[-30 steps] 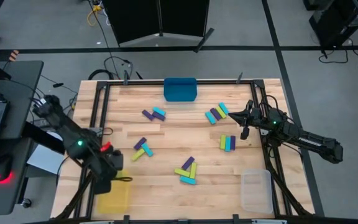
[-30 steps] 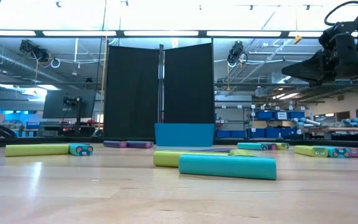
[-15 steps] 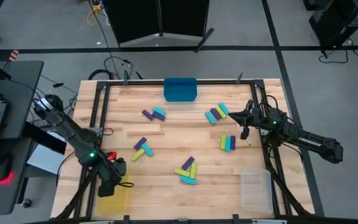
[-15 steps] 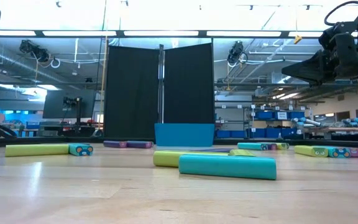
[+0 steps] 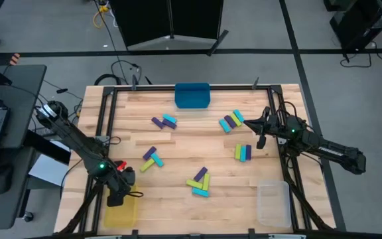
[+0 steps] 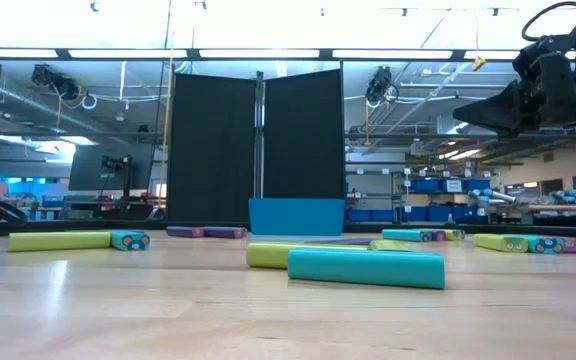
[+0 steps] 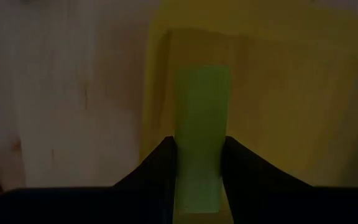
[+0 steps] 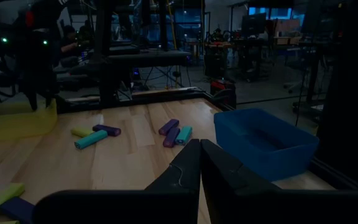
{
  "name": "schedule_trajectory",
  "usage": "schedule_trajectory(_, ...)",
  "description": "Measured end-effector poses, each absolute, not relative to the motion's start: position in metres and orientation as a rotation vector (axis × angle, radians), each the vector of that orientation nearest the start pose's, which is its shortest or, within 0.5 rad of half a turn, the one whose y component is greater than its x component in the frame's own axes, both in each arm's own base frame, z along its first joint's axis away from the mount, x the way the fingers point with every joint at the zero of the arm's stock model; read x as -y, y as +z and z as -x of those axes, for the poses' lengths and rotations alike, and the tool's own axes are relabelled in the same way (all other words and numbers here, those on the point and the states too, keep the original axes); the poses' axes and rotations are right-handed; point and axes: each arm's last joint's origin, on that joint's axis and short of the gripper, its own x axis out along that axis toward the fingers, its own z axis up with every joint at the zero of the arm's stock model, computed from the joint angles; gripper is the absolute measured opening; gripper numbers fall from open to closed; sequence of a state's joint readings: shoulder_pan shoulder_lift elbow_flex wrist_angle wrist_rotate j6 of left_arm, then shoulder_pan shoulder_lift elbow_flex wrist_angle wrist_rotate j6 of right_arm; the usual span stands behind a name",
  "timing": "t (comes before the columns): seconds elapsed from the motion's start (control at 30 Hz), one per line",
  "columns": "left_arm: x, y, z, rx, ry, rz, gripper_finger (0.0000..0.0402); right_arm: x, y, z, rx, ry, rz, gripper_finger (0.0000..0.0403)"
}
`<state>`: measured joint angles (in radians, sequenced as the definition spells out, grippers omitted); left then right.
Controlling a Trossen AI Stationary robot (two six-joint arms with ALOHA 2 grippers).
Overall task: Sort blocks
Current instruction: Put the top left yellow green block into the yellow bin
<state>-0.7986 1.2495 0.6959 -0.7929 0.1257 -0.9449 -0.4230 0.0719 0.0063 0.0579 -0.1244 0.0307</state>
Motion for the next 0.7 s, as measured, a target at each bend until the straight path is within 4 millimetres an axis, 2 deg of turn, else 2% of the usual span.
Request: schedule_trajectory(0.7,0.1471,0.1827,-0.1387,-1.446,-0.117,0.280,0.0105,0.0384,0.1655,-0.0941,-0.003,-0.298,-0.033,0.0022)
